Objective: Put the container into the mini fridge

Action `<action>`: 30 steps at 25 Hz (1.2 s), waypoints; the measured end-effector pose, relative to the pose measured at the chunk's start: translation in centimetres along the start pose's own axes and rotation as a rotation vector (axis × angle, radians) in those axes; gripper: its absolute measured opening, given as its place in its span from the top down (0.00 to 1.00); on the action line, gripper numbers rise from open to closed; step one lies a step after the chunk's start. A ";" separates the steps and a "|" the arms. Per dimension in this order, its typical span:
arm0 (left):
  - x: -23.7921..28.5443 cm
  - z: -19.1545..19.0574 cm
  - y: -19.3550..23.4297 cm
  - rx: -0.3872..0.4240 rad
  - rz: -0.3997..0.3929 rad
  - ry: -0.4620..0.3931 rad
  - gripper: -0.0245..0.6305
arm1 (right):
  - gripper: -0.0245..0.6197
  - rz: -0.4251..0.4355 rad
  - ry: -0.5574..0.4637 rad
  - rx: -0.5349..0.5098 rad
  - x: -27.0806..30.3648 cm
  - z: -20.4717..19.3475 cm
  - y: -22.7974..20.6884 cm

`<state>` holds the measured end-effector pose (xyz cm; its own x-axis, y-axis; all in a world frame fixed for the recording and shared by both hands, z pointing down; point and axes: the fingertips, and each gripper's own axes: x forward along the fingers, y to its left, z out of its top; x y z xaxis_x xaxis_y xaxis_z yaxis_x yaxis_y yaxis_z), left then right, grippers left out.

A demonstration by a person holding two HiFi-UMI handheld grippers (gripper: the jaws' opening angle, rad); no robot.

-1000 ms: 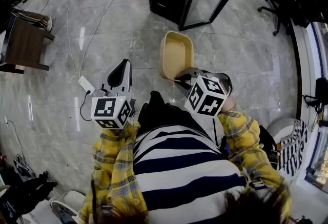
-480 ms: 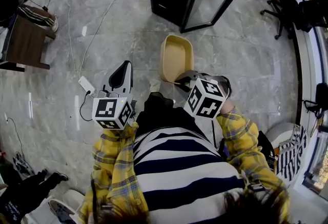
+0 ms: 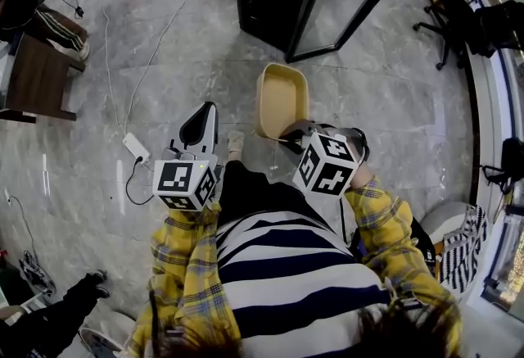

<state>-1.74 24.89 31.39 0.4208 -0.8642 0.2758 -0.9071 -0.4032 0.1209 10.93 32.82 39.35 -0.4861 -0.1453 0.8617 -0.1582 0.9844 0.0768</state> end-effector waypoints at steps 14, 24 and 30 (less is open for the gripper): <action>7.1 2.0 8.2 -0.027 -0.054 -0.004 0.93 | 0.92 -0.002 0.073 0.004 3.8 4.6 -8.2; 12.3 3.6 13.5 -0.010 -0.132 0.025 0.93 | 0.92 -0.007 0.098 0.037 6.9 8.6 -14.6; 14.8 4.5 16.7 -0.020 -0.153 0.023 0.93 | 0.92 -0.033 0.115 0.063 8.3 10.6 -18.5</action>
<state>-10.62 3.98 33.18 0.5539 -0.7860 0.2745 -0.8326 -0.5232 0.1817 0.76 12.39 39.76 -0.3789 -0.1615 0.9112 -0.2282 0.9706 0.0771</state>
